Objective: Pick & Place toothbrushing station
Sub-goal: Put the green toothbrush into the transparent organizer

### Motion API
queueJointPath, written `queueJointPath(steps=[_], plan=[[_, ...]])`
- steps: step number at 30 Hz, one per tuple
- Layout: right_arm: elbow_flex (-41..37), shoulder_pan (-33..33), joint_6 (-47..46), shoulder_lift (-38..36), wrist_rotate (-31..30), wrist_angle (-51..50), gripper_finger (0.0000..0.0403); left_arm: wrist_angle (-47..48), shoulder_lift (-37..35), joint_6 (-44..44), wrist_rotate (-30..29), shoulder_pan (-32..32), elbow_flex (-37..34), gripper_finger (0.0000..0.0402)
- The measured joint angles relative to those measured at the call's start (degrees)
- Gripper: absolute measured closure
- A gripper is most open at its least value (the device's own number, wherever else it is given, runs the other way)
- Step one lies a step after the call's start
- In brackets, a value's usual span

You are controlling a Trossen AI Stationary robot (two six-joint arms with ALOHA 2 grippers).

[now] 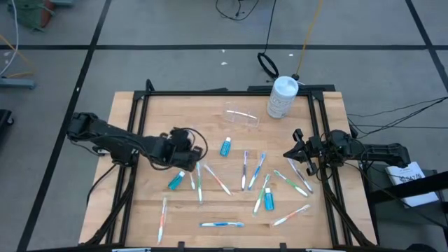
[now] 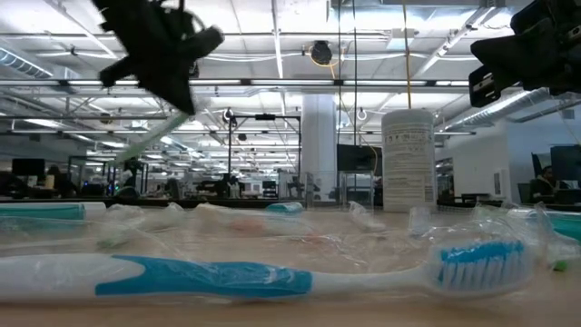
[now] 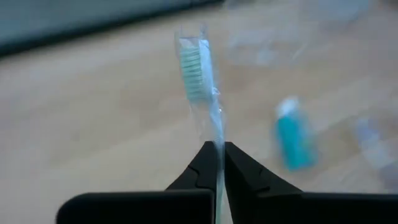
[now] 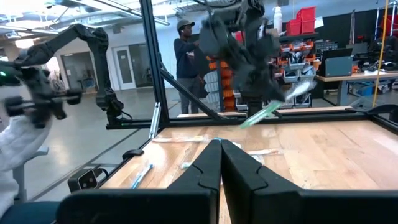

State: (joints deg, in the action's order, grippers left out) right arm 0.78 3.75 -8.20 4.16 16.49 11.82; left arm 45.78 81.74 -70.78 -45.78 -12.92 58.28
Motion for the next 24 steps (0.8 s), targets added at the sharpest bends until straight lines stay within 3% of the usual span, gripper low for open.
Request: queueJointPath(steps=[5, 11, 14, 20, 24], plan=[[0.0, 0.01, 0.06, -0.01, -0.02, -0.02, 0.0399, -27.89, 1.67, 19.1, -8.39, 0.44, 0.0, 0.0385], [0.01, 0.01, 0.08, -0.02, -0.04, 0.02, 0.0399, -58.93, 6.64, 46.05, -2.18, 1.94, 0.0, 0.0393], [0.01, 0.0, 0.19, 0.0, -0.07, -0.02, 0.0399, -70.2, 10.44, 53.14, 1.43, 3.29, -0.02, 0.0384], [0.0, 0.01, 0.3, 0.02, -0.09, -0.02, 0.0399, -88.67, 18.29, 64.63, -2.71, 10.36, -0.07, 0.0396], [0.01, 0.02, 0.3, 0.02, -0.08, 0.01, 0.0399, -100.77, 23.41, 69.58, -1.76, 17.37, -0.07, 0.0381]])
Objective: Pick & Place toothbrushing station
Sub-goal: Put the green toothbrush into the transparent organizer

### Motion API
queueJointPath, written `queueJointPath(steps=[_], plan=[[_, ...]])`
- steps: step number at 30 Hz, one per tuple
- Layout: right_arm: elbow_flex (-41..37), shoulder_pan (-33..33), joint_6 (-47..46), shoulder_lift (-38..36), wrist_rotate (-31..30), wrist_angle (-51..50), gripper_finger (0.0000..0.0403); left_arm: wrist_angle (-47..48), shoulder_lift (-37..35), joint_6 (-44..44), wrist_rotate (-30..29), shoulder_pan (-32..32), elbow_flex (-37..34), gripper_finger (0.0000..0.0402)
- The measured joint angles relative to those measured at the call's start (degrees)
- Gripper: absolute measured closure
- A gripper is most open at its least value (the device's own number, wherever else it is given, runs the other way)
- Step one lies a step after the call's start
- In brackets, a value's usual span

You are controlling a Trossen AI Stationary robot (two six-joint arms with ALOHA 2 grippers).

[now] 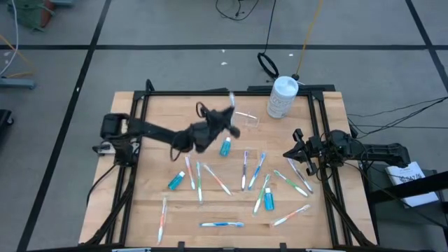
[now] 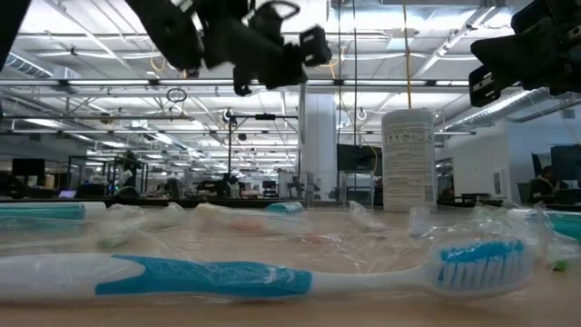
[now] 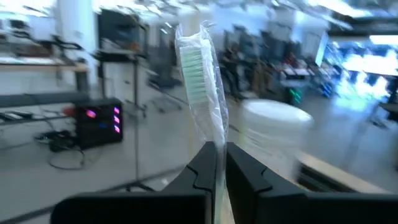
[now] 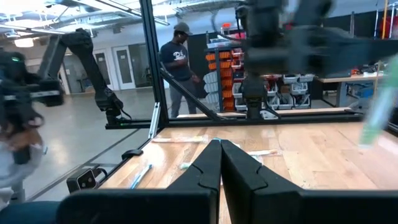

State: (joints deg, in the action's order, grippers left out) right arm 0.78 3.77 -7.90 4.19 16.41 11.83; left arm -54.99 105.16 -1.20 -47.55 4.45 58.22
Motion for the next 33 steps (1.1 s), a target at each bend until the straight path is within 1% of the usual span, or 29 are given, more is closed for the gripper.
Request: queueJointPath(steps=[3, 5, 8, 11, 16, 20, 24, 26, 33], plan=[[-0.01, 0.0, 0.0, 0.0, -0.01, -0.01, 0.0399, -6.29, 3.37, 0.85, 3.43, 5.17, 0.0, 0.0379], [0.01, 0.0, 0.0, 0.02, -0.01, -0.04, 0.0399, -8.35, 5.33, 0.65, 6.08, 8.26, 0.0, 0.0386], [0.01, -0.02, 0.02, 0.01, -0.01, -0.04, 0.0399, -9.26, 7.9, -1.09, 9.07, 11.63, 0.0, 0.0396], [-0.01, 0.0, 0.02, 0.0, -0.01, -0.03, 0.0399, -9.07, 9.54, -3.26, 10.84, 13.42, 0.0, 0.0388], [0.0, 0.0, 0.91, 0.0, 0.01, -0.04, 0.0399, -7.73, 12.03, -4.69, 11.54, 13.4, 0.0, 0.0378], [0.01, -0.01, 1.07, 0.0, 0.01, -0.04, 0.0399, -1.68, 12.01, -4.2, 11.56, 12.79, 0.0, 0.0377], [0.01, -0.02, 1.07, 0.0, 0.01, -0.06, 0.0399, 1.37, 12.01, 2.78, 11.56, 11.98, 0.0, 0.0377], [0.01, 0.0, 1.07, 0.0, 0.01, -0.04, 0.0399, 1.25, 12.01, 4.11, 11.58, 11.67, 0.0, 0.0376], [0.01, 0.0, 1.07, 0.0, 0.01, -0.06, 0.0399, 2.19, 10.59, 1.58, 11.31, 11.86, 0.04, 0.0376]])
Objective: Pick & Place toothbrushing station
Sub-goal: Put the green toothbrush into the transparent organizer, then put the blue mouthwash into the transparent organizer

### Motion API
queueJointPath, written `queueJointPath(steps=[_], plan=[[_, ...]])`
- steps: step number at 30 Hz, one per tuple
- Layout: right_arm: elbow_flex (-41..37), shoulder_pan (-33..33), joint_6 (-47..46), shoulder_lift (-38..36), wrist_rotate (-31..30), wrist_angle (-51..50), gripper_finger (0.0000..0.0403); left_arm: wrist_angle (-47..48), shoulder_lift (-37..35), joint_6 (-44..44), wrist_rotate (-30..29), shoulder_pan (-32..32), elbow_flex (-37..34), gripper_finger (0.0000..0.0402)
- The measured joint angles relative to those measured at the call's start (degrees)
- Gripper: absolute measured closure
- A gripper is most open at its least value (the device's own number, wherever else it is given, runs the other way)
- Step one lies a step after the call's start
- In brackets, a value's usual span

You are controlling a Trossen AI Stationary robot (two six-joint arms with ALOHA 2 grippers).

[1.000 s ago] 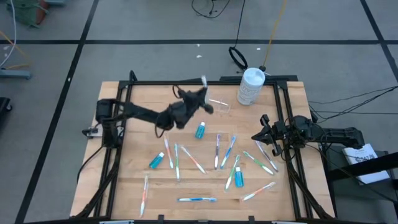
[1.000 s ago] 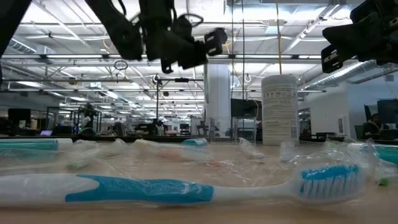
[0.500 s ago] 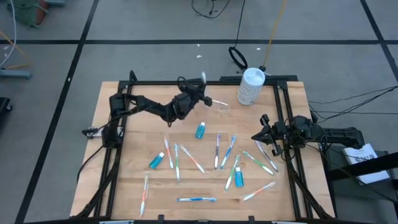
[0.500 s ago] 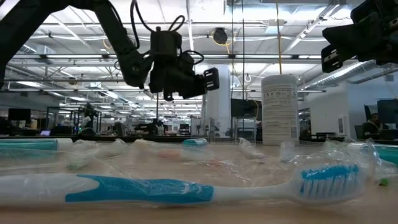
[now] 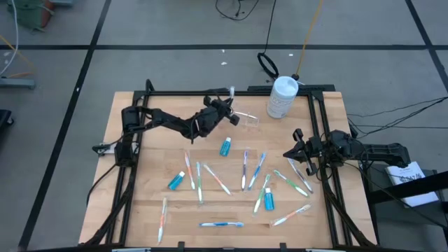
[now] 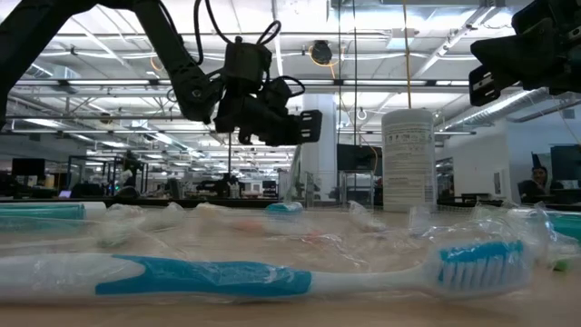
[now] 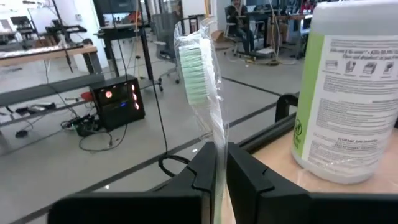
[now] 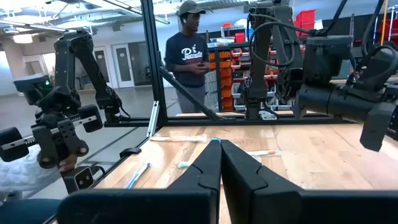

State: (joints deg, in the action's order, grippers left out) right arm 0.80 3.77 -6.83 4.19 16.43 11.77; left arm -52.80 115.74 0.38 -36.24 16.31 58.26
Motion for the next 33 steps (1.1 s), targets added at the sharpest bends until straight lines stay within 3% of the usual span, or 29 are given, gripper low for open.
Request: queueJointPath(steps=[5, 11, 18, 23, 27, 33], plan=[[-0.02, -0.02, -1.34, 0.0, 0.0, 0.0, 0.0399, 2.78, -0.04, -6.09, 0.75, 1.05, 0.0, 0.0367], [-0.01, -0.01, -1.53, 0.02, 0.0, 0.0, 0.0399, 8.5, -0.04, -10.61, 1.71, 1.78, 0.0, 0.0309], [0.0, 0.0, -1.53, 0.02, 0.0, 0.0, 0.0399, 7.34, -0.97, -6.05, 3.16, 0.3, 0.0, 0.0235], [-0.02, -0.02, -1.51, 0.02, 0.0, 0.0, 0.0399, 10.87, -6.07, -5.2, 1.44, -0.58, 0.0, 0.0205], [0.0, 0.0, -1.53, 0.01, 0.0, -0.01, 0.0399, 21.49, -13.95, -5.64, 2.37, -2.09, 0.0, 0.0204], [-0.02, -0.02, -3.41, 0.02, 0.11, 0.0, 0.0399, 45.63, -27.45, -5.32, 11.52, -6.1, 0.02, 0.022]])
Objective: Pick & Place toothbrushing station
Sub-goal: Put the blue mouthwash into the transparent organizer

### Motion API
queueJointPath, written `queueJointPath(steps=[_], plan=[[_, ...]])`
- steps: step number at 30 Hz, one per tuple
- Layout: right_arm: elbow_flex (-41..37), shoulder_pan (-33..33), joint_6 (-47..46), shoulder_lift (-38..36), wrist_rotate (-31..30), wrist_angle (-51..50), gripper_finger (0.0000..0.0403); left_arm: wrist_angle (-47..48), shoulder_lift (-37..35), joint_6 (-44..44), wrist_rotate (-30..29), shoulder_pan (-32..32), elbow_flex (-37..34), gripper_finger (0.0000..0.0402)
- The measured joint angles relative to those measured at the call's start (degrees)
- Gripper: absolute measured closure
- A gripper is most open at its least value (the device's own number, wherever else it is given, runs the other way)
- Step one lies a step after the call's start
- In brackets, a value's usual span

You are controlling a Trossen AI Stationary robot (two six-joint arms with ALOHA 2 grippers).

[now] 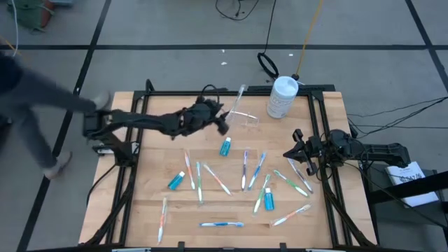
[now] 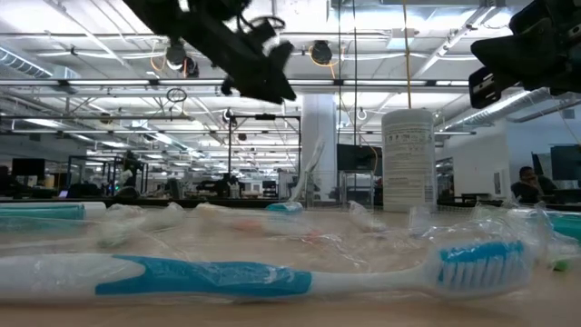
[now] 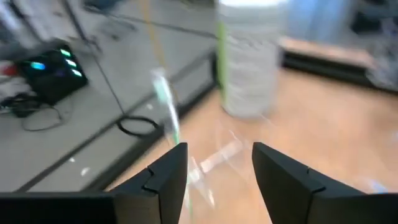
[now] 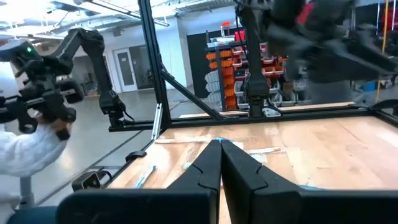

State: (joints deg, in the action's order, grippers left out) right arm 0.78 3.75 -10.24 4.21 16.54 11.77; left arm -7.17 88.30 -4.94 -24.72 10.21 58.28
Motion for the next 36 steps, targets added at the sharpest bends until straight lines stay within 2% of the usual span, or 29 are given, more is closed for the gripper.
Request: queueJointPath(steps=[3, 6, 11, 14, 19, 23, 27, 30, 33, 36], plan=[[0.0, 0.0, -1.03, 0.0, 0.02, 0.0, 0.0399, 12.96, -7.81, -1.42, 0.77, -2.21, 0.0, 0.0229], [0.01, 0.01, -1.09, 0.0, 0.03, 0.0, 0.0399, 24.54, -15.97, -8.3, 0.82, -4.42, 0.0, 0.0239], [0.0, 0.0, -2.48, 0.0, -0.92, 0.3, 0.0399, 38.25, -26.2, -14.1, 0.44, -10.3, 0.0, 0.0249], [0.02, 0.02, -2.6, -0.01, -6.4, 0.48, 0.0399, 43.52, -28.86, -19.79, -3.12, -15.42, 0.0, 0.0248], [0.01, 0.02, -4.18, 1.23, -14.96, 0.85, 0.0399, 50.18, -29.38, -26.52, -12.91, -24.89, -0.27, 0.0249], [0.02, 0.04, -4.52, 4.36, -18.28, 7.42, 0.0399, 48.84, -29.1, -29.76, -15.89, -28.94, -5.09, 0.0248], [0.02, -0.07, -4.48, 9.33, -15.64, 16.16, 0.0399, 45.55, -29.4, -38.07, -15.49, -30.27, -13.4, 0.0249], [0.01, -0.04, -1.09, 12.95, -14.03, 19.4, 0.0399, 42.97, -29.61, -45.57, -12.43, -30.62, -18.9, 0.0249], [0.02, 0.05, 6.6, 15.4, -22.38, 26.78, 0.0399, 38.17, -29.58, -49.01, -10.61, -31.56, -22.86, 0.0249], [0.0, 0.02, 2.26, 17.77, -29.78, 31.28, 0.0399, 31.93, -29.56, -49.32, -10.25, -32.56, -25.7, 0.0249]])
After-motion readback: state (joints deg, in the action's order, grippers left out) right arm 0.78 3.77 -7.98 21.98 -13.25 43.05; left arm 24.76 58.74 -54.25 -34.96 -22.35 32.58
